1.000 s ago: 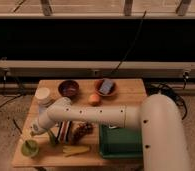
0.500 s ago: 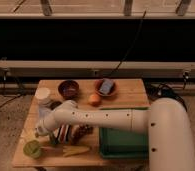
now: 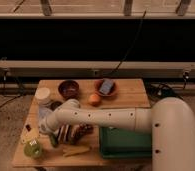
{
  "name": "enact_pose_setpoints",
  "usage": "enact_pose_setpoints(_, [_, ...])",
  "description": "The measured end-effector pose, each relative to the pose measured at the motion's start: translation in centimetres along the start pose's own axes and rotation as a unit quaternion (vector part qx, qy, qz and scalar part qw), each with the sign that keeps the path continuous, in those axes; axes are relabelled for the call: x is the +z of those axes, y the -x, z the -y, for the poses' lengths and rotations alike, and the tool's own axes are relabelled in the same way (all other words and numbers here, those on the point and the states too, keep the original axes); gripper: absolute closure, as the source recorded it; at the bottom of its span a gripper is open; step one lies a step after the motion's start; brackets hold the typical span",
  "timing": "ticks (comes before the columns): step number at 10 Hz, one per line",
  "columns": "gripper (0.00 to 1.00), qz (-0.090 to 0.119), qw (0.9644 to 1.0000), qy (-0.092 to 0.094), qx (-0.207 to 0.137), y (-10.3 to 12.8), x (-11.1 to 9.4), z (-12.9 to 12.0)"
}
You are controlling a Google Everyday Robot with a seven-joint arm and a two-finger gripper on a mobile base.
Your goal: Place fork in plastic cup
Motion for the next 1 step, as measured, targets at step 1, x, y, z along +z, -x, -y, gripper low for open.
enact_pose_setpoints(1, [0.2,0.001,1.0,0.003,0.002,-0.04,-0.05,-0.05])
